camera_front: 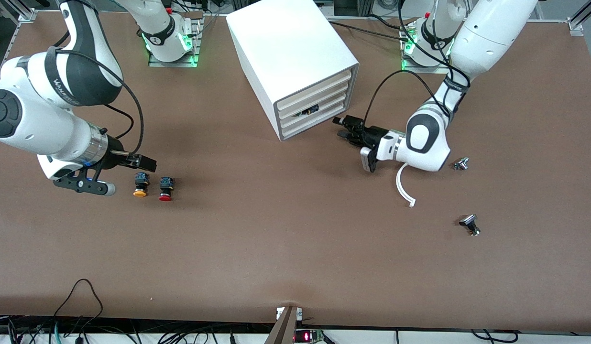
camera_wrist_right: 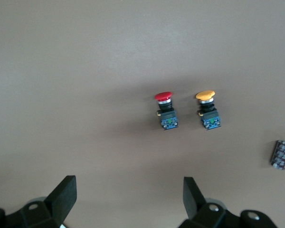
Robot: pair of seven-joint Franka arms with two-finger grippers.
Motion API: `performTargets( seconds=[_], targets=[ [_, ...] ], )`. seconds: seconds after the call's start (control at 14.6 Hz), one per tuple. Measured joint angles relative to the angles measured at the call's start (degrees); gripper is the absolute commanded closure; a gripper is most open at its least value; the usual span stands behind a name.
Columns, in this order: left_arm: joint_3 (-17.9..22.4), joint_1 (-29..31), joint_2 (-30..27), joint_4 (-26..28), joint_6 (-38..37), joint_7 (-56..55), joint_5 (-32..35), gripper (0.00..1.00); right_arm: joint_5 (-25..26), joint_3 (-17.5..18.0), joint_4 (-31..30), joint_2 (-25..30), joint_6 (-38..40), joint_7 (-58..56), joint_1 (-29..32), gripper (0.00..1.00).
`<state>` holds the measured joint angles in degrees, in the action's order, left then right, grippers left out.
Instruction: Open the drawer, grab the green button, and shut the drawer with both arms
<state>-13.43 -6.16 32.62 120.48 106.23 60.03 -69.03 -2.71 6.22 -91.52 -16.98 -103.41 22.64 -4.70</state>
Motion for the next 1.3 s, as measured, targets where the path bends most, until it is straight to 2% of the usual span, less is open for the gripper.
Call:
performTargets(
  seconds=[0.21,0.55,0.69,0.82,0.89,0.96,1.3],
  targets=[
    [-1.41,0.01,-0.13,3.44,0.08,2.96,-0.83,0.42,0.0,0.0,0.01,-0.25,-0.17,2.09,-0.73,0.0],
    [-2.98,-0.12,-0.31,5.39,0.91,4.4,-1.3,0.46,0.0,0.0,1.33,-0.79,-0.44,6.39,-1.43,0.01],
    [-3.56,-0.29,-0.42,6.06,2.22,4.62,-2.33,0.54,0.0,0.0,2.65,-1.4,-0.44,8.41,-2.15,0.01],
    [-4.5,-0.41,-0.53,6.73,3.16,4.67,-3.52,0.72,0.0,0.01,3.63,-2.04,-0.42,10.49,-2.99,0.01],
    [-4.91,-0.52,-0.58,7.05,3.69,4.77,-3.86,0.84,0.0,0.02,3.91,-2.3,-0.42,11.7,-3.46,0.01],
    [-5.15,-0.64,-0.62,7.26,4.01,4.91,-4.04,1.0,0.0,0.02,4.22,-2.55,-0.42,13.04,-3.98,0.01],
    [-5.23,-0.65,-0.74,7.51,4.64,7.74,-4.08,1.0,-0.02,0.05,9.25,-5.55,0.64,21.03,-6.71,0.01]
  ],
)
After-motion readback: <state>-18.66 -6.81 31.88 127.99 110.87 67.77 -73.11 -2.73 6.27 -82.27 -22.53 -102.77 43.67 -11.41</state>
